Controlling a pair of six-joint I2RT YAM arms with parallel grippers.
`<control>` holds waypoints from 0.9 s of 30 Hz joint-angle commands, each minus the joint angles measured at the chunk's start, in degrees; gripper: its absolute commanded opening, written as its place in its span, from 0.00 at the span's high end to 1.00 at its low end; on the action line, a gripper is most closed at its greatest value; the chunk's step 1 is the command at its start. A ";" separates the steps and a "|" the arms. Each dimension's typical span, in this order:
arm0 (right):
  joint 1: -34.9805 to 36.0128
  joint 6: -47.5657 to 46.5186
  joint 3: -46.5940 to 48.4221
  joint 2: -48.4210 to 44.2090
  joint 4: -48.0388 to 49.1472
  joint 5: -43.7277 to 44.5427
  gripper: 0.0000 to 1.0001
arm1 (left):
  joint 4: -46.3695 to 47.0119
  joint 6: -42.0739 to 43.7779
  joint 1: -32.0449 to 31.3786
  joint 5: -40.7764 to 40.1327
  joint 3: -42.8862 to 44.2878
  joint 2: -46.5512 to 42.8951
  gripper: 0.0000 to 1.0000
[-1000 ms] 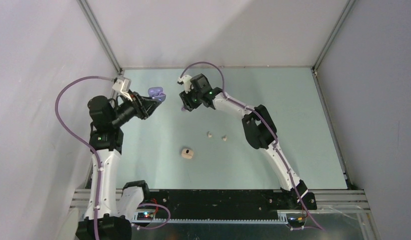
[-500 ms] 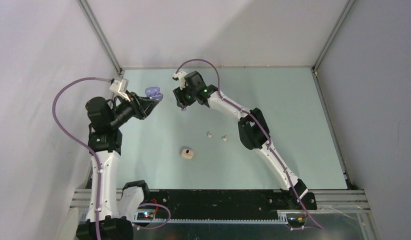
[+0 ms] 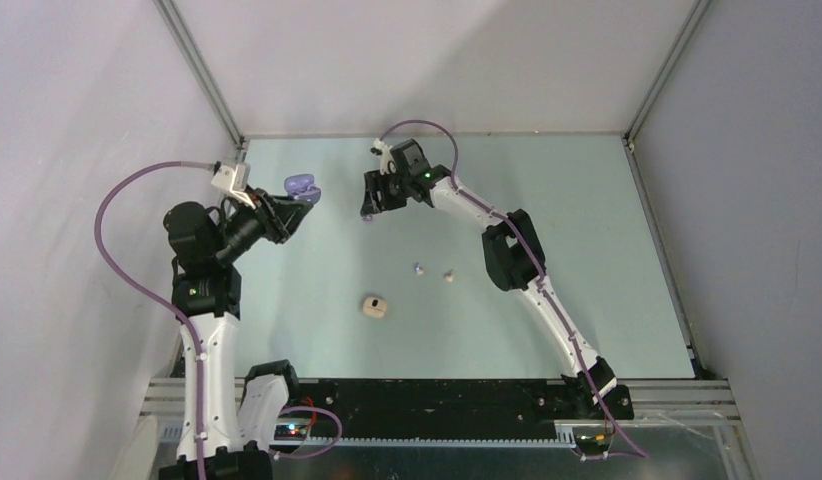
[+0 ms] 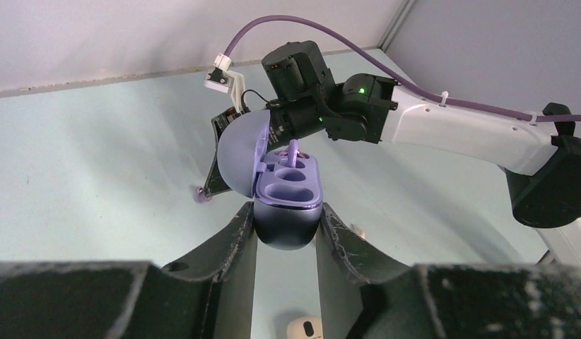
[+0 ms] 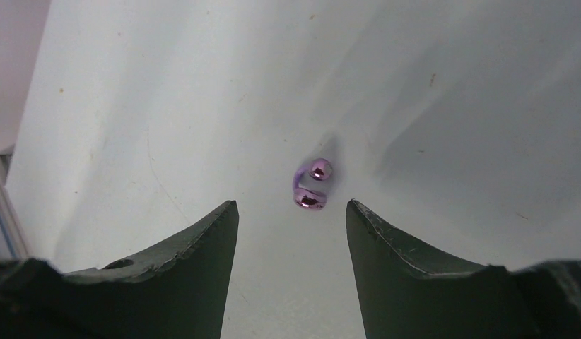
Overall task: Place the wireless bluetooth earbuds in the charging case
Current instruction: Move the left earbud to the center of the board.
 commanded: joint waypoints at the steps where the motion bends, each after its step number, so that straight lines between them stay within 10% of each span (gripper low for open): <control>1: 1.11 3.68 0.36 0.73 3.50 -4.23 0.38 | -1.10 1.75 0.84 0.05 0.55 -0.77 1.00; 18: 2.85 6.29 0.90 0.33 4.58 3.87 0.49 | -5.07 4.45 1.49 -0.01 1.86 -0.98 1.00; 27: 2.57 -7.42 3.59 -3.62 3.58 3.43 0.49 | -5.03 3.94 2.01 -0.19 1.93 -1.54 1.00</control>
